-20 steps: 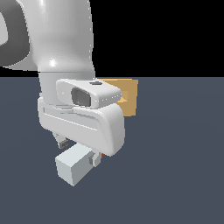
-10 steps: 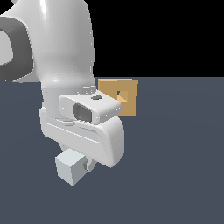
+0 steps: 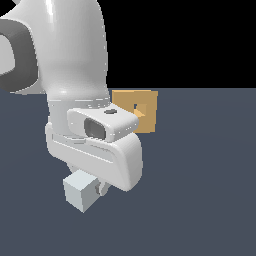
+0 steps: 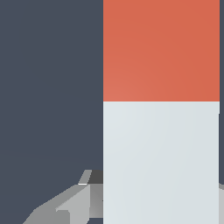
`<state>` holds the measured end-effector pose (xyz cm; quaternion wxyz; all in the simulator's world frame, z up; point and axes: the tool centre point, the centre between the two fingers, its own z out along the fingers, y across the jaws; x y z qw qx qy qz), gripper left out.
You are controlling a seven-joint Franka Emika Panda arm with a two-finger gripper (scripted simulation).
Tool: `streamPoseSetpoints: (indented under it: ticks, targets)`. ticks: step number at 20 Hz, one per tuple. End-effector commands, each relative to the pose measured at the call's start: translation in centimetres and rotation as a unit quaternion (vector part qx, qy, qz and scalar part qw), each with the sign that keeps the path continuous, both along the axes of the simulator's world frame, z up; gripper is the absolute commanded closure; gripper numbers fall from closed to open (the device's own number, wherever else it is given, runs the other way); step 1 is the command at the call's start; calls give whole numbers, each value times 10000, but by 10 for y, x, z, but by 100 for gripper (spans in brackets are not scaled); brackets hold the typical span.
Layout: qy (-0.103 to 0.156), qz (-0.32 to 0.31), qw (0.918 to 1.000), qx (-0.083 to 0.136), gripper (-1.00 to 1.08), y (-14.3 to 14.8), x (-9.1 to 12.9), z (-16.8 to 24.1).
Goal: Insert the peg into the horizontal hole in a box.
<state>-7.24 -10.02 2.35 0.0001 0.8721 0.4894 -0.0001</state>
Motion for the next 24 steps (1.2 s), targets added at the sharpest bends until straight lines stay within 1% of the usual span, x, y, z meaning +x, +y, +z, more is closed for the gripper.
streamPoseSetpoints:
  ticks: [1,7,11,14,18,24]
  targets:
    - [-4,34,10000,-1,108,1,2,1]
    - [-3,320,9995,-5,108,11,18,7]
    - [-2,667,9978,-10,108,24,37,15]
    - [-2,1010,9949,-12,108,39,55,23]
    - [-1,1576,9875,-14,108,66,82,36]
    - [-2,2447,9696,-12,108,114,118,55]
